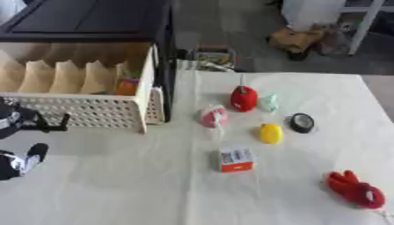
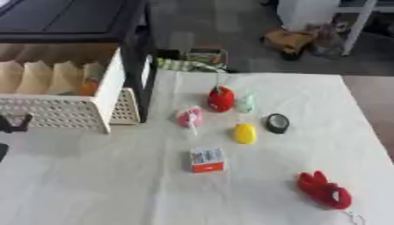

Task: Pick up objects from table and place into drawer.

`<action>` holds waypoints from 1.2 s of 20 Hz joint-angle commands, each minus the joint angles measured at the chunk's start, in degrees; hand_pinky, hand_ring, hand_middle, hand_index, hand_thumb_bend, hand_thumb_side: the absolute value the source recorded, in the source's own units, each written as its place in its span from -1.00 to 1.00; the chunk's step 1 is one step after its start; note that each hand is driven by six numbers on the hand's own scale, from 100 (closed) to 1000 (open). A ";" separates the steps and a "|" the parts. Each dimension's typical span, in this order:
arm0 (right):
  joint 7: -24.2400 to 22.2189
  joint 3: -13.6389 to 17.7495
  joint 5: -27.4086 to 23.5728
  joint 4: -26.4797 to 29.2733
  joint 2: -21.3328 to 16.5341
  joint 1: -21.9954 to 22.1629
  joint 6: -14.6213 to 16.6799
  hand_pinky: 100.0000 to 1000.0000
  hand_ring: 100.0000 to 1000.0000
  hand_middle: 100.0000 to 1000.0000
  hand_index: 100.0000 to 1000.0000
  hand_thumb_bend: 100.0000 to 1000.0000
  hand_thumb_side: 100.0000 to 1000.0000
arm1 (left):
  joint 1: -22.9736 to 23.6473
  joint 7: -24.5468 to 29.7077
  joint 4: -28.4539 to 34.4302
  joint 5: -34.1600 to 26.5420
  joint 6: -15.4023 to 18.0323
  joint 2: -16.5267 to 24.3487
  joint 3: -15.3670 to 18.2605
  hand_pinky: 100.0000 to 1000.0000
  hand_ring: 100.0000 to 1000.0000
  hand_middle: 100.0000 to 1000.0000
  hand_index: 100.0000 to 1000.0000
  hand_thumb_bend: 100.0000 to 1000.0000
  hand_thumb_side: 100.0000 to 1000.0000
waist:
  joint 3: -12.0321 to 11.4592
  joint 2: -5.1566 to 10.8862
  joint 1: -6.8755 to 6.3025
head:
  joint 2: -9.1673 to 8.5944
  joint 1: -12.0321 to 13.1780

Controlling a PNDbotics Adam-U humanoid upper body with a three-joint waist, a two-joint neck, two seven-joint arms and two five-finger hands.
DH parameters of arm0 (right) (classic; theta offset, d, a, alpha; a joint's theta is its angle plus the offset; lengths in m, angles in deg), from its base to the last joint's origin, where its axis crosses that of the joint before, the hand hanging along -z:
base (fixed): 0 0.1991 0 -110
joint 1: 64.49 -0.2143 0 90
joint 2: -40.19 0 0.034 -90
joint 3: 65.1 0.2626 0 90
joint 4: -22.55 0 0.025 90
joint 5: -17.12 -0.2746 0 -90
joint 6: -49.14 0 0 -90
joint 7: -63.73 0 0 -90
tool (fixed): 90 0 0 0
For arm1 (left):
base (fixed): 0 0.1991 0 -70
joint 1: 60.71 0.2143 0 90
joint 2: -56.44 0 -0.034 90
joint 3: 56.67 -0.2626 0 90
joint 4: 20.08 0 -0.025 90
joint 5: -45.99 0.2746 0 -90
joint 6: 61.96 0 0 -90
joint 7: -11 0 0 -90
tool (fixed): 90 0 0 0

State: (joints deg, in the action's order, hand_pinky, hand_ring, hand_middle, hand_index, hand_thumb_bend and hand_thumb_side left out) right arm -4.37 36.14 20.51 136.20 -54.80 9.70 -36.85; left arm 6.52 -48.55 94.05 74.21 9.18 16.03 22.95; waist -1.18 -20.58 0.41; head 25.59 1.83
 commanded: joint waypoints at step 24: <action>-0.05 0.54 -0.24 0.94 -0.57 -0.26 -0.27 0.43 -0.05 -0.16 0.42 -1.00 0.33 | -0.20 -2.76 0.46 -2.58 3.66 2.15 1.50 -1.00 -1.00 -1.00 0.93 -0.99 -0.32 | -0.79 1.61 0.20 | 0.30 -0.22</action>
State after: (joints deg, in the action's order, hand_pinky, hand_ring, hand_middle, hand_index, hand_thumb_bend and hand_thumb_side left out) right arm -4.46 36.14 20.51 136.20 -54.40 9.90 -37.04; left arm 7.03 -50.80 94.06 72.15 12.76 16.49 23.09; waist -1.91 -20.32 0.72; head 25.64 1.81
